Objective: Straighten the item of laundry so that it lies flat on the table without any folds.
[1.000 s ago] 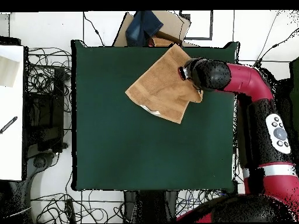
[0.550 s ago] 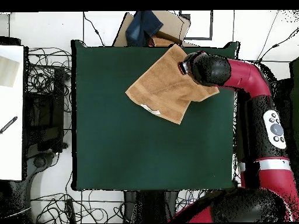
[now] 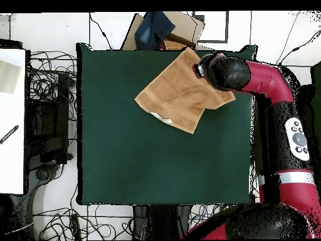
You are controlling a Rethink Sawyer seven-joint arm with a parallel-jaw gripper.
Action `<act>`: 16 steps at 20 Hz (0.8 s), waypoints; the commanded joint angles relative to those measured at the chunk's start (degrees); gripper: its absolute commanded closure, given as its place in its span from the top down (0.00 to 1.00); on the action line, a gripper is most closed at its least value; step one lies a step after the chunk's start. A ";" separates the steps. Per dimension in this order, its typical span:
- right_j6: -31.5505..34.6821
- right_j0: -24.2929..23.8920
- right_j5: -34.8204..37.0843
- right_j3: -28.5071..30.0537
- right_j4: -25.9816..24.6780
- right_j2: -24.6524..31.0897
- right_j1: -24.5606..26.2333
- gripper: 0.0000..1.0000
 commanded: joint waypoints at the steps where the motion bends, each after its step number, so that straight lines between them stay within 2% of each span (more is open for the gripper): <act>1: 6.56 3.19 3.29 16.03 1.48 -3.42 -9.01 1.00; 4: 6.90 4.39 6.23 18.32 2.32 -4.42 -9.08 1.00; 9: 8.72 4.64 3.07 21.34 2.80 -5.77 -9.36 1.00; 16: 8.84 5.64 0.02 21.16 1.01 -8.10 -6.78 1.00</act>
